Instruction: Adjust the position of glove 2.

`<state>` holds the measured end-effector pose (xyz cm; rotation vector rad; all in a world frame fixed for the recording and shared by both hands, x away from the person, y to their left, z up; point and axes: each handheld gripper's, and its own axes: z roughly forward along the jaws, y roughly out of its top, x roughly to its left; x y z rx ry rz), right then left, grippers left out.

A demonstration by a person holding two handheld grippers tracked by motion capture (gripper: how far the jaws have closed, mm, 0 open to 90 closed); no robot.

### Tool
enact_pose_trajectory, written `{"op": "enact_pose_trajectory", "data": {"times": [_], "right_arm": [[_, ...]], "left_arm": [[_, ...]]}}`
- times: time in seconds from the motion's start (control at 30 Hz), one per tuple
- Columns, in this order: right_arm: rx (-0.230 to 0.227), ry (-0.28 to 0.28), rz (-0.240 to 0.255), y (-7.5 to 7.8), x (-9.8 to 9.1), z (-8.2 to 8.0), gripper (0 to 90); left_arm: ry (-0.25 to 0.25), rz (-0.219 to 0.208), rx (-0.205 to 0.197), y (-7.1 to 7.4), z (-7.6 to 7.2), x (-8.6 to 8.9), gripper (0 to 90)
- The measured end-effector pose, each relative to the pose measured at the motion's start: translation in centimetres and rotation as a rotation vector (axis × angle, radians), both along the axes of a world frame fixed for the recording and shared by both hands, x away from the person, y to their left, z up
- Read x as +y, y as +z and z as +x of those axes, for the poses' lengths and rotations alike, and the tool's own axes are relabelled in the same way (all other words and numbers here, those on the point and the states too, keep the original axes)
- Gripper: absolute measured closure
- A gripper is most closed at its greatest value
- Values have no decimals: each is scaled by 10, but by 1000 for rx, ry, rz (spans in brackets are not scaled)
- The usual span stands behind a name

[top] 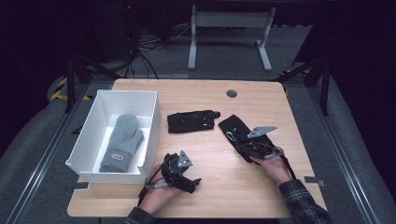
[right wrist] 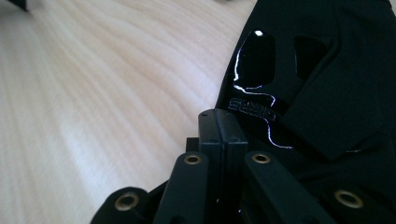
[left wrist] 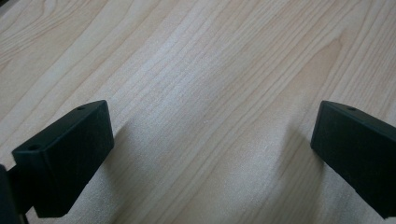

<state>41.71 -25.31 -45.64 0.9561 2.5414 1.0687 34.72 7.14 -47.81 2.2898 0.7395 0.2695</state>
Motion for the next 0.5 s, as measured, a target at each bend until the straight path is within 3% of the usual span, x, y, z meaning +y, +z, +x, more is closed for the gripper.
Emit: {"op": "enact_pose_trajectory", "data": {"times": [0.5], "right_arm": [[31,64,-38,4,-33,-68,900]], "left_arm": [[7,2,1,0,-1,0,0]]}}
